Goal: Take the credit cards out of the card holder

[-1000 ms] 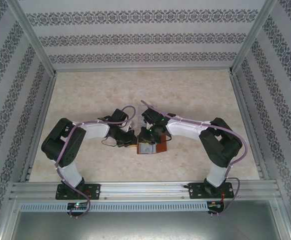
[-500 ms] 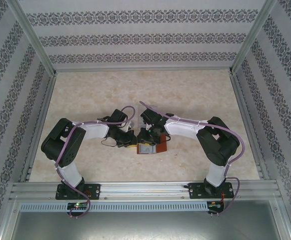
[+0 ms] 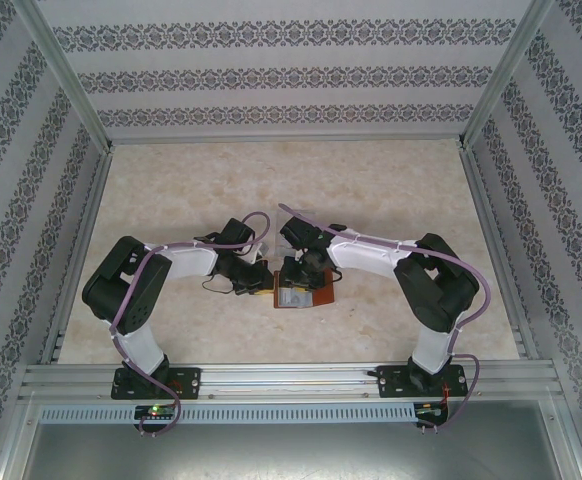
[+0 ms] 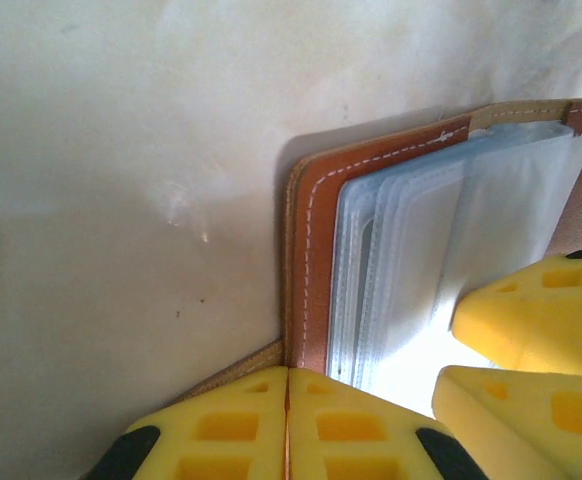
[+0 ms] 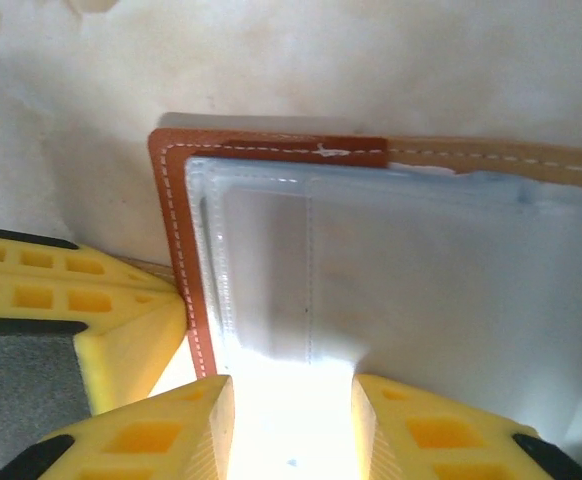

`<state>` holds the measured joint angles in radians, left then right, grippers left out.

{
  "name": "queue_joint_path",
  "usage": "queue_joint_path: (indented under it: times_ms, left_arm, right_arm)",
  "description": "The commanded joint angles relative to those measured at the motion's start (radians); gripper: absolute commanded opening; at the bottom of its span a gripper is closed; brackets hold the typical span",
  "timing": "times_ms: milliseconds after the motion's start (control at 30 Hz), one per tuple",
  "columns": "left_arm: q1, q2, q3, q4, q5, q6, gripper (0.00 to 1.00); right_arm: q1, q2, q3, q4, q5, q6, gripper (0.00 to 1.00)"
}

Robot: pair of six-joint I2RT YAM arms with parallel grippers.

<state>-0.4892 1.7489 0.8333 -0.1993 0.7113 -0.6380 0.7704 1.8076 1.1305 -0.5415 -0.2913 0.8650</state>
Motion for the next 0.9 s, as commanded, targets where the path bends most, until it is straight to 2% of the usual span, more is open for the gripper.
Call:
queue_joint_path:
  times_ms: [0,533,867]
  left_arm:
    - [0.009,-0.001,-0.029,-0.04,-0.024,0.0,0.08]
    - [0.015,-0.005,-0.028,-0.046,-0.021,0.005,0.08]
    - [0.014,0.005,-0.02,-0.045,-0.016,0.006,0.08]
  right_arm:
    - [0.012,0.006,0.025,-0.082,0.068,-0.011,0.37]
    - [0.027,0.012,0.106,-0.275,0.233,-0.042,0.47]
    - [0.03,-0.01,0.115,-0.326,0.282,-0.049,0.45]
